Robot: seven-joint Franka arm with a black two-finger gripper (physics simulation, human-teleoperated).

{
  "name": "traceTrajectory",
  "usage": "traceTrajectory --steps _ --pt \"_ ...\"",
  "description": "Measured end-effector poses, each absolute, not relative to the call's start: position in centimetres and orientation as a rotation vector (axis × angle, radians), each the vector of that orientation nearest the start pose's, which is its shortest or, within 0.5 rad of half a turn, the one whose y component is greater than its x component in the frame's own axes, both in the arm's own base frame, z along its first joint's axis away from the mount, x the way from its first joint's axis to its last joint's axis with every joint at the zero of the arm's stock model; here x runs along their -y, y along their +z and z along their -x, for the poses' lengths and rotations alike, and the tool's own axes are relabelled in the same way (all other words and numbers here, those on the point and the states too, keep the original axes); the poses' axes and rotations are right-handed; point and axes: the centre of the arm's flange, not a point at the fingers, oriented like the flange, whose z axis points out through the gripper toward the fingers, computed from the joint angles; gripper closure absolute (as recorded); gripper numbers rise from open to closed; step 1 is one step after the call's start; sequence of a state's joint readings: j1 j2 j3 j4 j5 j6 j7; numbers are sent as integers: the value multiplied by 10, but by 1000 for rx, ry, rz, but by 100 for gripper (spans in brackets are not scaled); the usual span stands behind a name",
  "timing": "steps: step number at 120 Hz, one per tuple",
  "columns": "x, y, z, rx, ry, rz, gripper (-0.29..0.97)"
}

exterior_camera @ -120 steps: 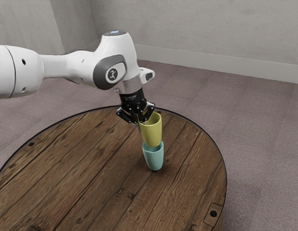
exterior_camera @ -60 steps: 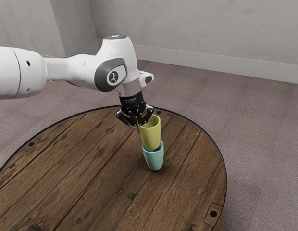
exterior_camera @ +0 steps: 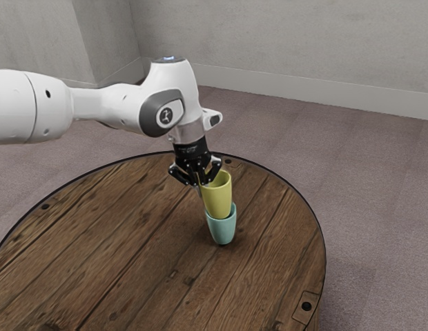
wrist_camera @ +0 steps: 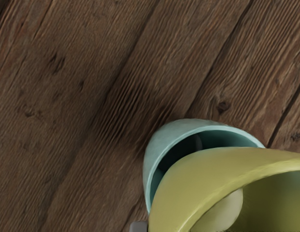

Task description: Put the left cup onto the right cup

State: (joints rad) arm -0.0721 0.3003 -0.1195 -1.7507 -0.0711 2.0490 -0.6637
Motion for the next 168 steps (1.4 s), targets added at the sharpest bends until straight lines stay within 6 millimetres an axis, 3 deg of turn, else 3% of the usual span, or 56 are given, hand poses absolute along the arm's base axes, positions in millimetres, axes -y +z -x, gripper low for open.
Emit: traceTrajectory --steps 14,40,66,106,124,158,168 --pt "120 397 -628 814 74 3124 78" --pt "119 398 -629 801 49 3126 32" --pt "119 401 -629 792 34 3128 12" --pt "117 421 -624 789 -6 3133 2" --pt "114 442 -617 782 -51 3131 1" --pt "107 483 -607 549 -170 3089 0" --pt "97 493 -605 487 -198 3076 0"
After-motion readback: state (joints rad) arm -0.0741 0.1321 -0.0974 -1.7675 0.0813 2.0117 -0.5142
